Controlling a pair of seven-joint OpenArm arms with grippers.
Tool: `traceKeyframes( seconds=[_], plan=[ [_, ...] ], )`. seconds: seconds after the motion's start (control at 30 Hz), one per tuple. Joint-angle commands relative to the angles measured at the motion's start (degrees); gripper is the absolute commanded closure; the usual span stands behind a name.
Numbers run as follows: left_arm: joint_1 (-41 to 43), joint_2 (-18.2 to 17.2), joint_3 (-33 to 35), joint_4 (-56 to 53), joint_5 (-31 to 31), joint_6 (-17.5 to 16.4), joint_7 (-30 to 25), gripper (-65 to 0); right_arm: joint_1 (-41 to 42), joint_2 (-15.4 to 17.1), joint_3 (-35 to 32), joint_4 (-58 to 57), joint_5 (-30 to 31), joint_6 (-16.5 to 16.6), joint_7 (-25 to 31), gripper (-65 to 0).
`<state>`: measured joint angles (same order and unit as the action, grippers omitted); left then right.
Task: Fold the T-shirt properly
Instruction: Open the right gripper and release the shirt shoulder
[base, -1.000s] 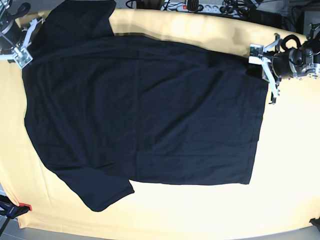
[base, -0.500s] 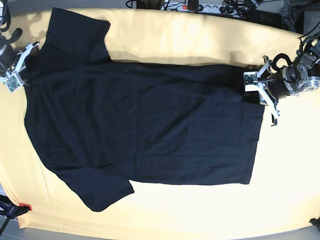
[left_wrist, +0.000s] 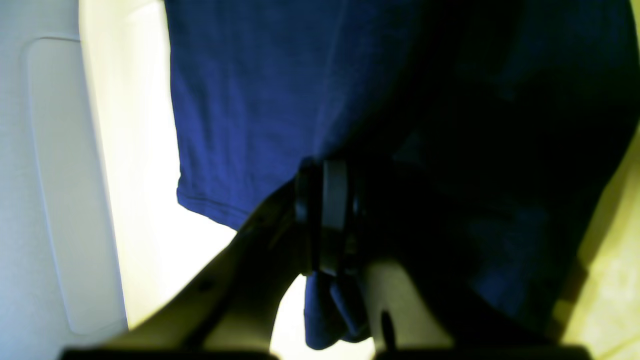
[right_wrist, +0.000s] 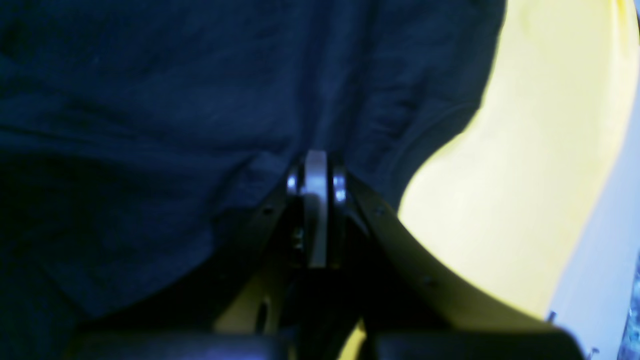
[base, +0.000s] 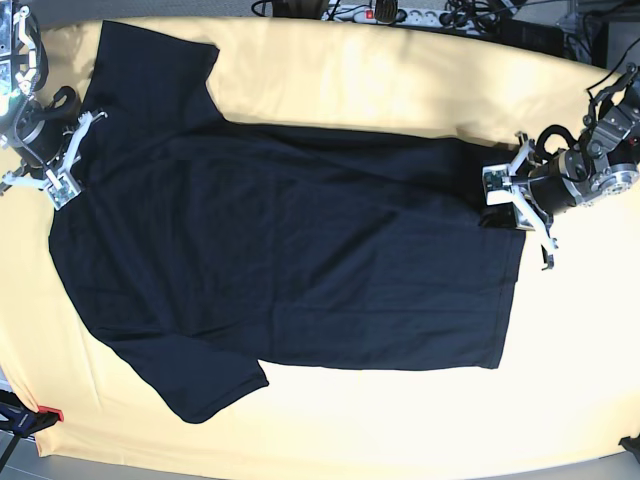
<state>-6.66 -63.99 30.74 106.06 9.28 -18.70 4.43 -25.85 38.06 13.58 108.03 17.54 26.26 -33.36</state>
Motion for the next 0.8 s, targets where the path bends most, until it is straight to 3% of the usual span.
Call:
traceKeyframes(
  seconds=[0.0,0.17,0.23,0.3,0.4,0.57,0.77],
  plan=[
    [-1.4,-1.4,-0.7,0.5,-1.3,0.9,-0.8,0.0,0.8,1.2,0.7,0.7,0.2,-1.3,1.2,0.0],
    [-1.9,-1.4,-0.7,0.5,-2.6,0.8,-2.0,0.0,1.0,1.1,0.7,0.7,0.0,-1.9,1.0,0.0],
    [-2.0,-1.4,-0.7,0.5,-1.7,1.2,-2.0,0.0,0.9,1.1,0.7,0.7,-0.1,-4.2,1.0,0.0],
    [-1.9,-1.4,-0.7,0.4,0.0,3.8,-2.0,0.0,0.9,1.1,0.7,0.7,-0.9,-5.9,1.0,0.0],
    [-2.0,-1.4,-0.7,-0.5,-0.1,7.0,-2.0,0.0,0.9,1.1,0.7,0.7,-1.3,-5.9,1.0,0.0],
    [-1.9,0.4,-0.7,-2.5,-0.4,8.1,-1.8,0.0,0.9,1.1,0.7,0.7,-1.3,-5.6,0.6,0.0],
    [-2.3,1.1,-0.7,-2.8,-2.4,7.6,-1.8,0.0,1.0,1.1,0.7,0.7,-1.3,-2.8,1.2,0.0]
  ],
)
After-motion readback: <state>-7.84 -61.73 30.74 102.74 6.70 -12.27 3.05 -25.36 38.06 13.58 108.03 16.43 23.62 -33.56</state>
